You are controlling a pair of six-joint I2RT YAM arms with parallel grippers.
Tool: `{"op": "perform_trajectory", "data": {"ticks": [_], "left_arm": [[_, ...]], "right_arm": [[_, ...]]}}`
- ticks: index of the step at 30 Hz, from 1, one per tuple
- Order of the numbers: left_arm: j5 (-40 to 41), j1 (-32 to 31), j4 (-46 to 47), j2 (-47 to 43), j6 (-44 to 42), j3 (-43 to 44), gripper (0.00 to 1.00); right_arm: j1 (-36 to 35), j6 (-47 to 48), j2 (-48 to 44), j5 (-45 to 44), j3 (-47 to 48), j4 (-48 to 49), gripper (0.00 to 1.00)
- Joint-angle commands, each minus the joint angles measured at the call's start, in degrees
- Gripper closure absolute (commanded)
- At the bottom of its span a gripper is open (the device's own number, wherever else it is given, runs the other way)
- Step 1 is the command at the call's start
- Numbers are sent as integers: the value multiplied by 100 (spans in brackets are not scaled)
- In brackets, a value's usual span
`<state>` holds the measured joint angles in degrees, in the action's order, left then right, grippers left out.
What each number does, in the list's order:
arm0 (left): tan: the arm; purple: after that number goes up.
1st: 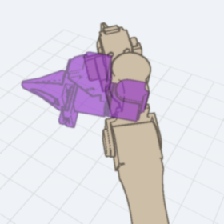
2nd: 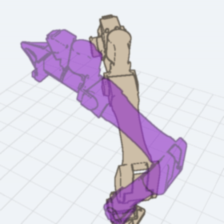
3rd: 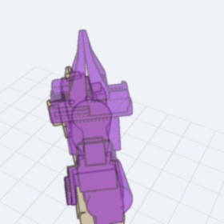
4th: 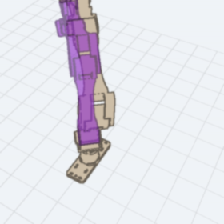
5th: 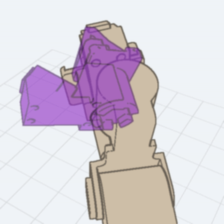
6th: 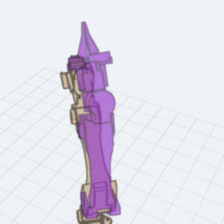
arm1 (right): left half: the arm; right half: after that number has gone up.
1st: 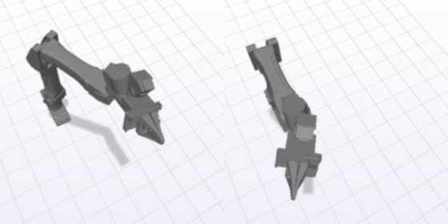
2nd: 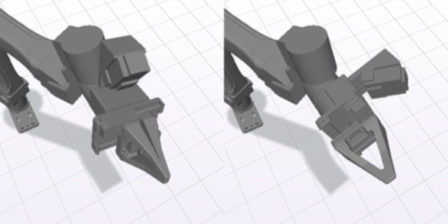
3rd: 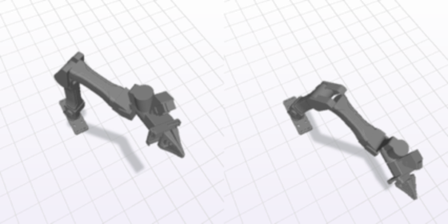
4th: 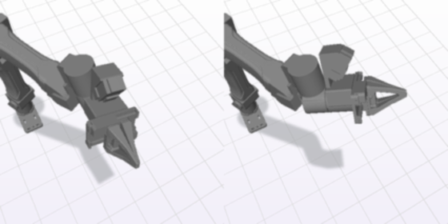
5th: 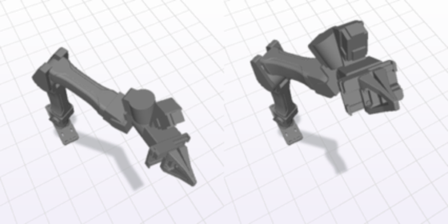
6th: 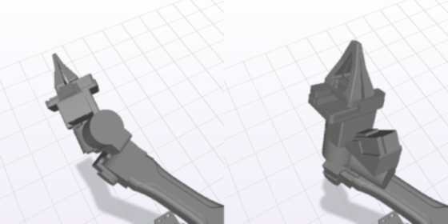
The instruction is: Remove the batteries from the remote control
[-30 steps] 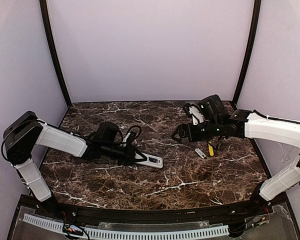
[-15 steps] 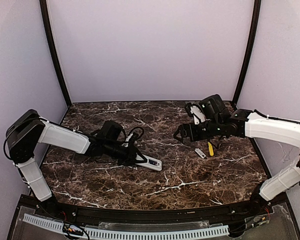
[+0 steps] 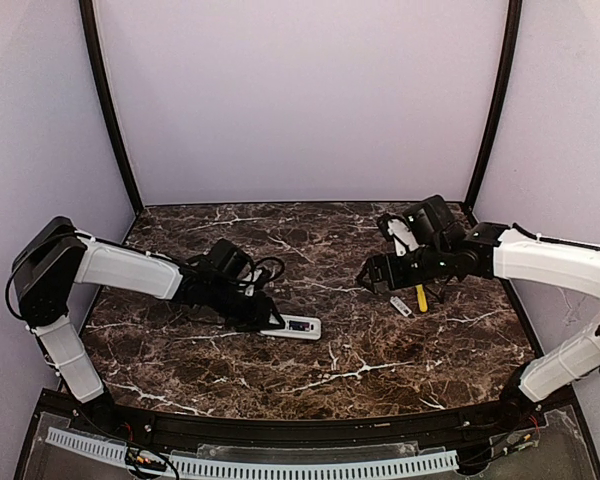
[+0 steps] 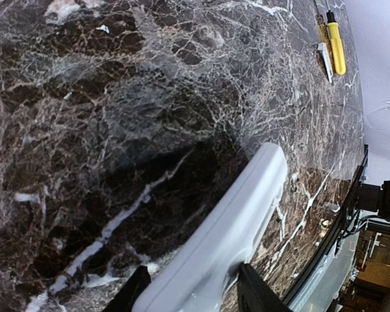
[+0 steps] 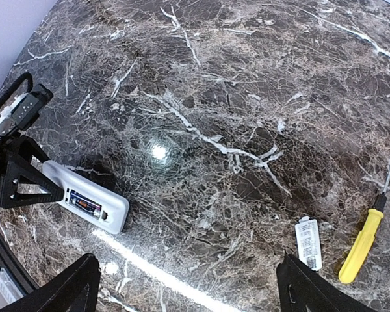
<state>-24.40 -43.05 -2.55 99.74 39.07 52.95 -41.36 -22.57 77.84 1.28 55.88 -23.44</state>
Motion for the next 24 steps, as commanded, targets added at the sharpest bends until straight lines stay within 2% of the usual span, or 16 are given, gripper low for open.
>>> {"op": "perform_trajectory", "data": {"ticks": [1, 6, 16, 18, 21, 24], "left_arm": [[425, -31, -566, -78, -365, 193, 54], [778, -34, -934, -136, -611, 305, 50], [1272, -35, -1348, -240, -929, 456, 34], [1356, -37, -1425, -289, -1011, 481, 26], [1518, -37, -1592, -396, -1139, 527, 19], [1635, -34, -1737, -504, -1261, 616, 7]], "right_arm": [[49, 68, -146, -109, -90, -36, 6], [77, 77, -189, -501, -120, -214, 5], [278, -25, -36, -1082, -166, -645, 4], [339, -61, 60, -1175, -193, -735, 4], [432, -102, 212, -1309, -234, -820, 4], [541, -84, 408, -1431, -267, -872, 5]]}}
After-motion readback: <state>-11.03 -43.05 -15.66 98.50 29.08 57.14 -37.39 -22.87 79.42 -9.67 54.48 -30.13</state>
